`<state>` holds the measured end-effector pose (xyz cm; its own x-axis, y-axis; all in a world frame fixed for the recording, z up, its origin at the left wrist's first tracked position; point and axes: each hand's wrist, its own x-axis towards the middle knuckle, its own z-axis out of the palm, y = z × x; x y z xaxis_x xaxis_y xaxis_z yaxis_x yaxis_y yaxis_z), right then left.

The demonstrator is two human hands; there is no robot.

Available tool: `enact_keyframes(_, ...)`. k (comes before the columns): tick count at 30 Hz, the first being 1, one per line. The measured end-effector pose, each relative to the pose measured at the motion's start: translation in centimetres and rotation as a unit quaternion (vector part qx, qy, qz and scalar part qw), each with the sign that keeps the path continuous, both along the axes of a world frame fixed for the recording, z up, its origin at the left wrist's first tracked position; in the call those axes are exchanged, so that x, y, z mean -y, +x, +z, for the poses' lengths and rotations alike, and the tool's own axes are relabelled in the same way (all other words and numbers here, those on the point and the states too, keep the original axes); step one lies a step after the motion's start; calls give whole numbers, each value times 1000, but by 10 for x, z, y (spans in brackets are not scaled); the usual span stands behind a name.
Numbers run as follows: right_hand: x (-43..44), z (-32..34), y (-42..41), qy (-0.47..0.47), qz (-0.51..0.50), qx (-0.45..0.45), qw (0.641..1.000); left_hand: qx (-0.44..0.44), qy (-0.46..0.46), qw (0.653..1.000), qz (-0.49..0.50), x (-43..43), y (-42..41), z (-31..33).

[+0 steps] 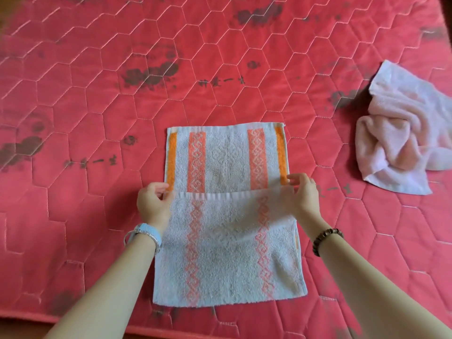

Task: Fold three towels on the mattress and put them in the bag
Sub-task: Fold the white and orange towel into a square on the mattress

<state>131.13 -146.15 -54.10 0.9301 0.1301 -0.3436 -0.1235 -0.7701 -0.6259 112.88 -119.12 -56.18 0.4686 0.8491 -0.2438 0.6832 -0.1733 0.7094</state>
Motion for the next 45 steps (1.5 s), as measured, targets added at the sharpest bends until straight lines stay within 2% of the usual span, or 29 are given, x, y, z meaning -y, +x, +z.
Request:
enact_keyframes(5,14,-6,-26,7,-45,8,999,-5,4,998,67,22,-21,3)
enact_keyframes(10,9,6,-29,71,-86,62,992,49,40,995,73,19,-24,3)
enact_keyframes(15,-2,4,-19,80,-96,43,991,60,55,994,76,16,-20,-3)
enact_keyframes(20,12,5,-29,61,-115,-31,991,20,20,996,79,20,-31,-5)
enact_keyframes(26,52,16,-71,34,-94,-88,991,-35,-44,998,29,45,-73,11)
enact_keyframes(31,74,17,-110,19,-81,-139,987,-74,-88,992,43,71,-107,24)
enact_keyframes(37,84,15,-132,48,-91,-115,988,-25,-99,992,78,83,-126,22)
enact_keyframes(42,95,12,-136,40,-83,-126,988,-60,-94,993,37,89,-134,21)
enact_keyframes(45,97,14,-140,8,-54,-102,993,-91,-39,995,32,91,-136,21)
